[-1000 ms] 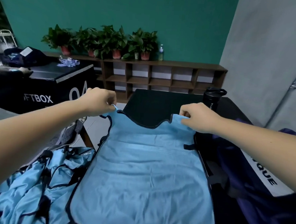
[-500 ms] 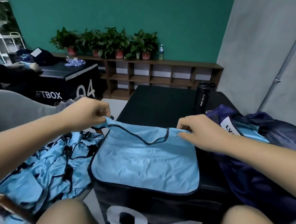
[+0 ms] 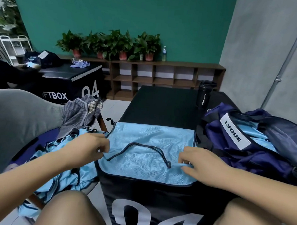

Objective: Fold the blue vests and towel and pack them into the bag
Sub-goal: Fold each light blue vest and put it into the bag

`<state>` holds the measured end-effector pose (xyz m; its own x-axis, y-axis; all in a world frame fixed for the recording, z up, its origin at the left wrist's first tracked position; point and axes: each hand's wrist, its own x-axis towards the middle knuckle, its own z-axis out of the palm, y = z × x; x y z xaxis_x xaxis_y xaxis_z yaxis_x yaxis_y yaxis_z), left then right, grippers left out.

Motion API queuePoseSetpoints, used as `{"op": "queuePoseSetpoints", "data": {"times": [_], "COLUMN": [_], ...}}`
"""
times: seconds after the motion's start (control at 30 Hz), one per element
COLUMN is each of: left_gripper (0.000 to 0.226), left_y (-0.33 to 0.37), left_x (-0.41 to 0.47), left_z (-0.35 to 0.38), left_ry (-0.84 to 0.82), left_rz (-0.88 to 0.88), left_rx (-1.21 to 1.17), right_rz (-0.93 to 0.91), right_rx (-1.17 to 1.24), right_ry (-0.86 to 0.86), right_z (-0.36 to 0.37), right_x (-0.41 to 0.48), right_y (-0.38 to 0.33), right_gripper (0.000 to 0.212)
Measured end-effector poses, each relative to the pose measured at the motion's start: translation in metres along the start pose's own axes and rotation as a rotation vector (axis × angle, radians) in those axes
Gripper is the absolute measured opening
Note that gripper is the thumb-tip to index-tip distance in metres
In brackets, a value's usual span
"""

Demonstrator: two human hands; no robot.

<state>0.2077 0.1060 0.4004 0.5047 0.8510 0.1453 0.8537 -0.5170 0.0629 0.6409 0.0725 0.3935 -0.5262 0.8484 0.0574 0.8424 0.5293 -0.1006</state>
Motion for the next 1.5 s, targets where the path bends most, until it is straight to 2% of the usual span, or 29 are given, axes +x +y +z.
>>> {"op": "queuePoseSetpoints", "data": {"times": [0.2,0.47,0.63,0.77,0.87,1.07,1.17,1.27,1.5], "left_gripper": [0.027,0.027,0.021,0.006,0.009,0.012,0.024,0.032,0.027], "left_y": [-0.005,-0.003,-0.002,0.000,-0.008,-0.033,-0.039,-0.043,-0.054], "left_x": [-0.010,-0.013,-0.015,-0.008,0.003,0.024,0.032,0.040,0.056], "left_z": [0.036,0.059,0.068,0.052,0.042,0.051,0.059,0.068,0.071], "left_ry": [-0.104,-0.201,-0.249,-0.156,-0.047,0.084,0.032,-0.024,-0.047], "left_rz": [0.023,0.022,0.016,-0.100,-0.208,-0.520,-0.686,-0.803,-0.845], "left_rx": [0.051,-0.033,-0.075,-0.276,-0.309,-0.312,-0.364,-0.451,-0.611], "right_rz": [-0.057,-0.094,-0.122,-0.139,-0.135,-0.117,-0.135,-0.152,-0.225], "right_rx": [-0.085,-0.128,-0.139,-0.090,-0.168,-0.388,-0.421,-0.455,-0.480], "right_ry": [-0.077,-0.150,-0.174,-0.059,0.044,0.012,-0.032,-0.024,0.070], "right_z": [0.026,0.050,0.052,0.039,0.031,0.027,0.031,0.035,0.044], "right_x": [-0.008,-0.014,-0.017,-0.014,-0.007,0.002,0.006,0.009,0.014], "right_y": [-0.002,0.003,0.008,0.018,0.038,0.074,0.079,0.082,0.087], "right_gripper": [0.014,0.019,0.037,0.029,0.021,0.054,0.056,0.048,0.038]}}
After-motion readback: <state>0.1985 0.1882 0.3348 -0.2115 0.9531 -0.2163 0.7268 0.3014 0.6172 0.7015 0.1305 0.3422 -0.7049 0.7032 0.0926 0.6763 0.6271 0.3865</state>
